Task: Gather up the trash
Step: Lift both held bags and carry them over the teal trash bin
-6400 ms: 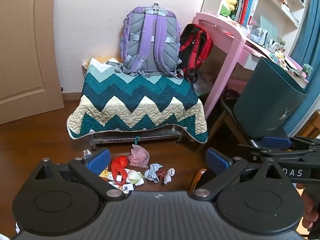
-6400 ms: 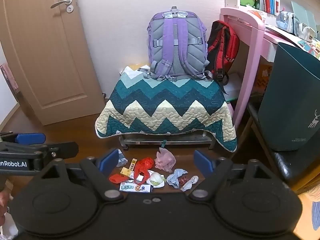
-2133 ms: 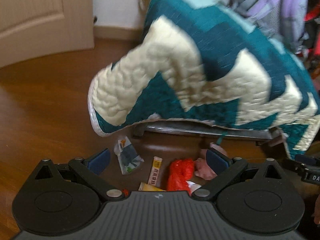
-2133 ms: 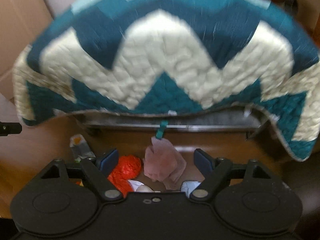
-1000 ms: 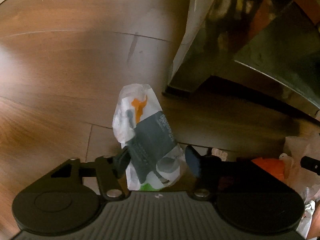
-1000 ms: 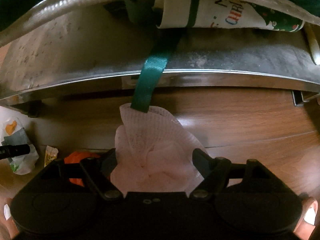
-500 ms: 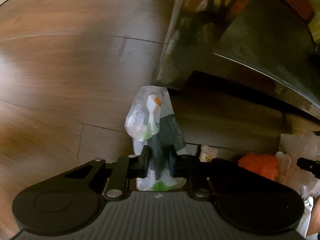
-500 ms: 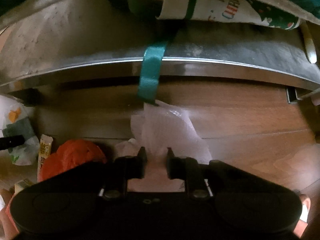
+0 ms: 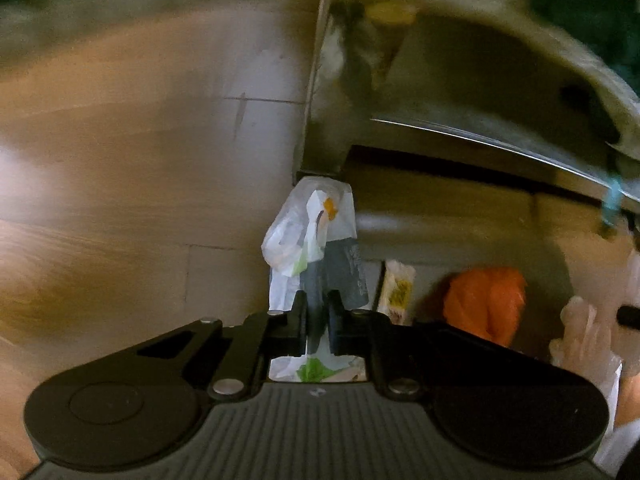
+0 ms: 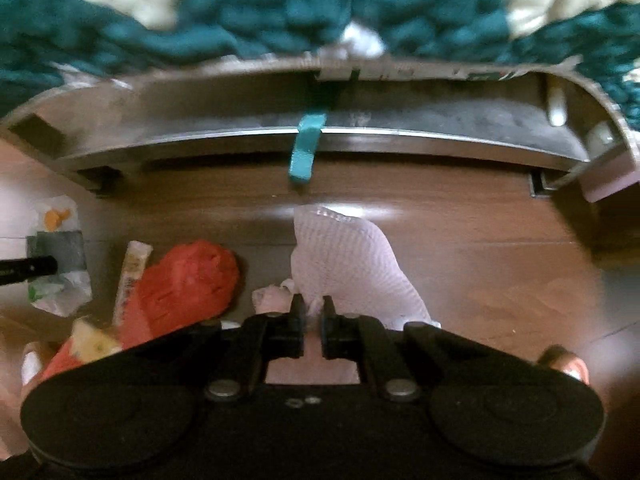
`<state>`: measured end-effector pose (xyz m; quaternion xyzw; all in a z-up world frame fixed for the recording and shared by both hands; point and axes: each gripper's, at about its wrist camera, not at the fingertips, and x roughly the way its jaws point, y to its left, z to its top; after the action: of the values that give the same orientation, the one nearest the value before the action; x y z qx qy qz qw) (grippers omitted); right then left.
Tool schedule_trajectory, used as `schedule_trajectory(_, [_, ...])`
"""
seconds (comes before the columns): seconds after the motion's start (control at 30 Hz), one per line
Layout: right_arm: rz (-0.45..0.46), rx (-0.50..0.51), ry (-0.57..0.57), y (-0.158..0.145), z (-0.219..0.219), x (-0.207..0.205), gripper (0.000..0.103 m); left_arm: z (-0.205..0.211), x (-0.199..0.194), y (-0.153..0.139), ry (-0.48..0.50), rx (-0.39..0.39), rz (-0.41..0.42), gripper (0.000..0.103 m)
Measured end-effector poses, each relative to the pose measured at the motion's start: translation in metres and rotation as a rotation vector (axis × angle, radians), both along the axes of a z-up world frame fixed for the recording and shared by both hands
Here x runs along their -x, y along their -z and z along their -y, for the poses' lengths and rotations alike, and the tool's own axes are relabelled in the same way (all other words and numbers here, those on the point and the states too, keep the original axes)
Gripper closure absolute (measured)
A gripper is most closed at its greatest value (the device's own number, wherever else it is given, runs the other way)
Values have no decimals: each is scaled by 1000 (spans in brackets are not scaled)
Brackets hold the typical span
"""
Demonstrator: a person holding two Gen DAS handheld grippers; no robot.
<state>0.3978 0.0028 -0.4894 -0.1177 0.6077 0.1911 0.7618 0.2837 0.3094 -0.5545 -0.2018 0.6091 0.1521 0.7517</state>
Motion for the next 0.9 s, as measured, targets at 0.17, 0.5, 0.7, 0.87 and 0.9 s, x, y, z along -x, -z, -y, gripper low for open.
schedule_trajectory(0.17, [55,-22,-13,-59,12,16,98,10,22,-48,109,-29,23,95])
schedule_trajectory(0.5, [233,-117,-62,-208,55,57,99,49,30,-196,291,-114,186,97])
schedule_trajectory(0.7, [319,-176,-43,-292,95,83,99,92,38,-294,322,-156,330,97])
schedule_trajectory(0.87, [407,-213,-35,-350,135,105,99,131,44,-361,341,-184,425,97])
schedule_trajectory(0.9, [432,-223,-34,-364,145,109,99,139,46,-373,350,-190,444,97])
